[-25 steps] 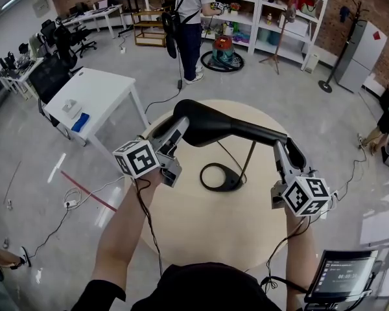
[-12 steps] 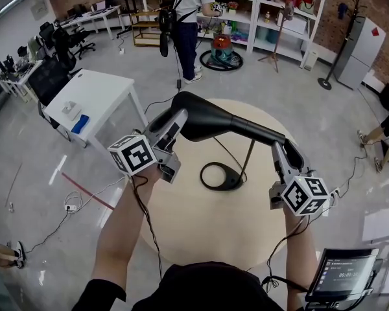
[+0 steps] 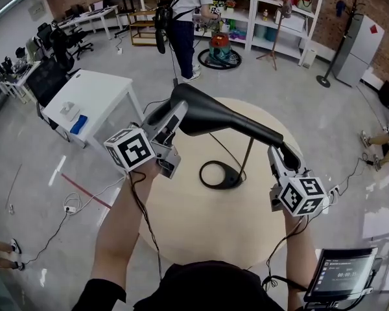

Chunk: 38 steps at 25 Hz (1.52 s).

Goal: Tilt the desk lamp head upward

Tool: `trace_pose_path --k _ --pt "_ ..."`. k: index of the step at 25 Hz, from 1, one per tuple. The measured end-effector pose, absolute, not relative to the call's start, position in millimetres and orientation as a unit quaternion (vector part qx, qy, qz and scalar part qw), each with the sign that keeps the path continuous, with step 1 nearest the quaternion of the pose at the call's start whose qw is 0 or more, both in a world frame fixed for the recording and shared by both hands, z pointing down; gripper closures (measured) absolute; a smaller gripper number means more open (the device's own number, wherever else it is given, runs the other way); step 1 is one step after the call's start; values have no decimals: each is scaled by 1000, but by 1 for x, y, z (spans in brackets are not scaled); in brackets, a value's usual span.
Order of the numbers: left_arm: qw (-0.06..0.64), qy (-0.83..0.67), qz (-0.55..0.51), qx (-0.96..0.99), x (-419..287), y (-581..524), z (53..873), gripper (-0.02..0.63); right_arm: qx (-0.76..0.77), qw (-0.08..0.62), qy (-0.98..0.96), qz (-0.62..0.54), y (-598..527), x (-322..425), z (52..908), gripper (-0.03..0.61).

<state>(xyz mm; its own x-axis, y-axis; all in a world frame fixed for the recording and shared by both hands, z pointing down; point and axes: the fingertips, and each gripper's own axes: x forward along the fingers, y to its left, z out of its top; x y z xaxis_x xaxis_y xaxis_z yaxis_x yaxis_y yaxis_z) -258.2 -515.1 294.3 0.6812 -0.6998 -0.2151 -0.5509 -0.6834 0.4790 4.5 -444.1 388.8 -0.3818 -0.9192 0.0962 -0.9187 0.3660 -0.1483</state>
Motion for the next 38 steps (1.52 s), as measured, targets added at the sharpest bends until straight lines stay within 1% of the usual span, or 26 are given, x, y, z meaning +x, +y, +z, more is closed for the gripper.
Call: trace_pose_path --k 1,5,7,12,14,15,25,38 --pt "193 -348 -196 896 -258 -515 295 413 -552 2 829 -87 -443 5 387 431" --pt "197 -347 -198 895 -255 -516 294 411 -543 65 834 -80 -447 20 360 431" --pt "197 -347 -197 895 -253 -517 293 411 -539 63 837 -73 -456 27 349 431" --pt "199 -347 -198 895 -253 -516 291 413 -507 31 856 -92 -470 25 348 433" --pt "198 -347 -197 895 -251 -516 292 412 -493 33 863 -107 -469 22 355 522" --pt "198 -347 -196 895 -250 -516 292 411 -490 39 864 -112 -469 22 356 545" --pt "178 -345 -195 901 -247 -514 274 411 -489 55 862 -121 -467 18 363 546" --pt "103 -358 -140 917 -232 -510 246 412 -486 59 862 -133 -466 12 371 560"
